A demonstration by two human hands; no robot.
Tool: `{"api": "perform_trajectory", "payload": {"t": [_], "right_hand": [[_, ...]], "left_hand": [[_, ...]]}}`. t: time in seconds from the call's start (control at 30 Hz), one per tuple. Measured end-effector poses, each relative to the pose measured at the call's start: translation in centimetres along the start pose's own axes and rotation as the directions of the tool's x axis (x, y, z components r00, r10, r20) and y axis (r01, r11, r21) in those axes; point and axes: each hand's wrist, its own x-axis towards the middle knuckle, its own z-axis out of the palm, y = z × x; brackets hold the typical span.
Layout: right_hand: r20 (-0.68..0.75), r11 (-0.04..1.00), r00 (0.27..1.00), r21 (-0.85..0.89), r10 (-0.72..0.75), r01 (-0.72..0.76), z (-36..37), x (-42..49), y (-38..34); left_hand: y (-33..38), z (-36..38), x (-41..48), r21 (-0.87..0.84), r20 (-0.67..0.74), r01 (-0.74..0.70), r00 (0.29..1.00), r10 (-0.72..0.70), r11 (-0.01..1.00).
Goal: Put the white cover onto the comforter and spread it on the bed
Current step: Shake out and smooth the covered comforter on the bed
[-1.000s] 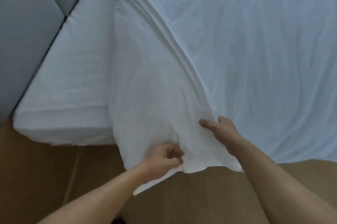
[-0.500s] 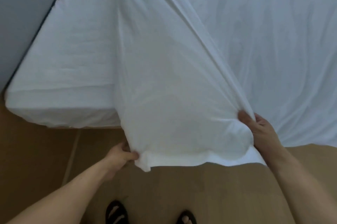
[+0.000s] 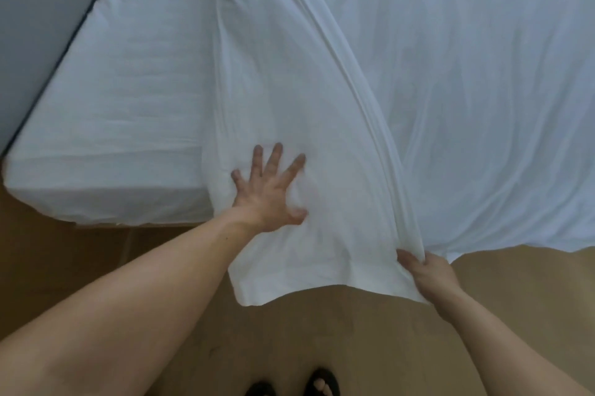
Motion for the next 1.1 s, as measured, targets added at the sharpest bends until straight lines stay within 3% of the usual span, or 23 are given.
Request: {"api": "perform_trajectory", "payload": {"t": [0.1,0.17,0.23,0.37,0.43,0.8,1.1], "right_hand": [[-0.014,0.962,0.991,-0.237,0.135,-0.134,-0.7,-1.3,2.7],[-0.080,0.902,0.970,-0.356,0.230,-0.243,-1.5,-3.0,2.5],[-0.154,0.907,0.975,-0.366,0.160,-0.207,-2.5,-4.9,-0.5],[-0.149,0.873,0.974,-0.481,-0.171,0.080,-4.7,-9.9,-8.8],[-0.144,0.845,0.958,-0.516,-0.248,0.142,-6.4,-13.9,-11.7],[-0.263,0.868,0.919,-0.475,-0.295,0.144,-16.1,-31.9,-15.4],[-0.425,0.940,0.872,-0.326,-0.243,0.103,-28.7,-35.6,-7.6]], "left_hand": [[-0.1,1.3,-1.0,0.190,0.303,-0.086,0.953,0.025,0.978],[-0.2,-0.2,-2.4,0.112,0.401,-0.112,0.914,0.058,0.987],[0.7,-3.4,-3.1,0.026,0.330,-0.144,0.935,0.127,0.989],[4.1,-11.0,-4.7,0.013,-0.026,-0.163,0.986,0.163,0.987],[6.0,-14.1,-6.9,0.037,-0.076,-0.178,0.981,0.180,0.983],[14.2,-26.6,-18.2,0.199,-0.018,-0.370,0.925,0.380,0.908],[32.7,-28.4,-20.2,0.285,0.023,-0.579,0.801,0.599,0.764]]}}
